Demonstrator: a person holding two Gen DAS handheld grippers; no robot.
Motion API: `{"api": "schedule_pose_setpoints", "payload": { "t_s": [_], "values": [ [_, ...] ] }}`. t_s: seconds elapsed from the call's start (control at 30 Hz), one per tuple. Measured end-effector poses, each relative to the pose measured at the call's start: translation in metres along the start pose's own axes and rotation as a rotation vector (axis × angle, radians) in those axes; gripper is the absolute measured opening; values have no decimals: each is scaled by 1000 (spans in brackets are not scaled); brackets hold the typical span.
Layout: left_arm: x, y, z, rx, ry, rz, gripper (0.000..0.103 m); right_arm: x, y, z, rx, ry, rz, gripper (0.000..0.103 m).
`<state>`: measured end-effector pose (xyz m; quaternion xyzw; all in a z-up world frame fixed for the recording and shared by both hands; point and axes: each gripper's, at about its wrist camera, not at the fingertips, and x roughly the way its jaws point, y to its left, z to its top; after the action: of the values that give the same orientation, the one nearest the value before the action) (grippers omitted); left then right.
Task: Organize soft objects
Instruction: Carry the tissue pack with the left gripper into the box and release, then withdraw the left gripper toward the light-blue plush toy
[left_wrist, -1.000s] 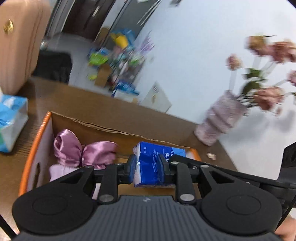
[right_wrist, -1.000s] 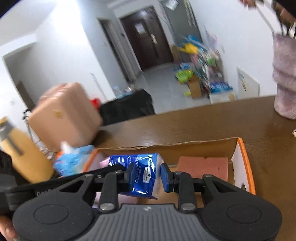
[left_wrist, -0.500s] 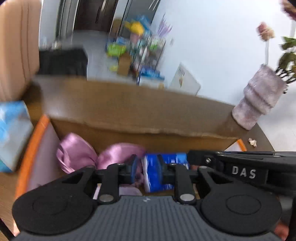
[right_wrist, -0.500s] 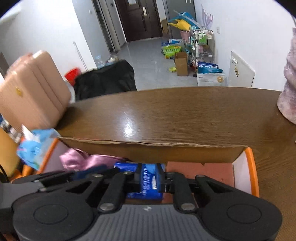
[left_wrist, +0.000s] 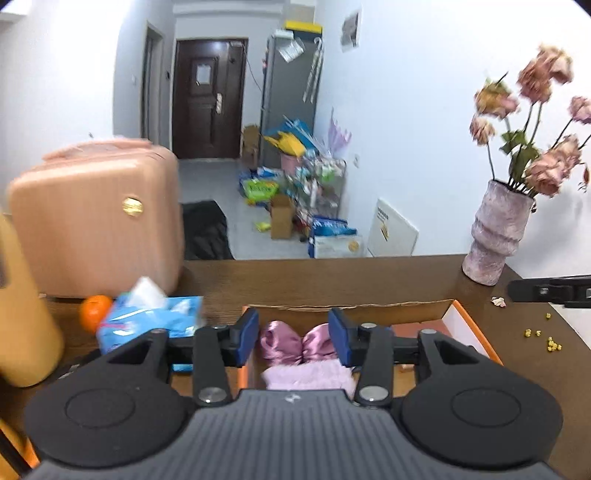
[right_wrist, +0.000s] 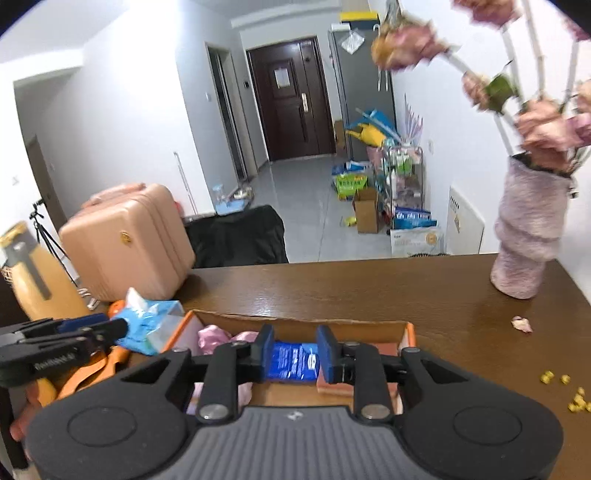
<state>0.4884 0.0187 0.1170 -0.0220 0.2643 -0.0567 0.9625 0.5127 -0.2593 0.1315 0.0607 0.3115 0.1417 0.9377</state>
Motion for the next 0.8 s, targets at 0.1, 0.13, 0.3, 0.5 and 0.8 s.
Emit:
{"api": "schedule_pose_setpoints", "payload": {
  "t_s": [0.1,0.13,0.3,0.5,0.8],
  "values": [
    [-45,2,-19,23,-63,20,64,-43,1,-20,-2,-52,8,37],
    [-58,1,-27,36,-81,34,71,-54,1,-28,-8,-71,9,39],
    [-121,-5,-85,55,-195,102,81,-117,18,-97,-100,-222,-32,66],
    [-182,-13,-168,81,-249,86,89,-174,34,-208,-181,-381,-80,83],
    [-225,-24,-258,20,-187,29,98,-210,50,-319,-128,-396,-98,103]
  ]
}}
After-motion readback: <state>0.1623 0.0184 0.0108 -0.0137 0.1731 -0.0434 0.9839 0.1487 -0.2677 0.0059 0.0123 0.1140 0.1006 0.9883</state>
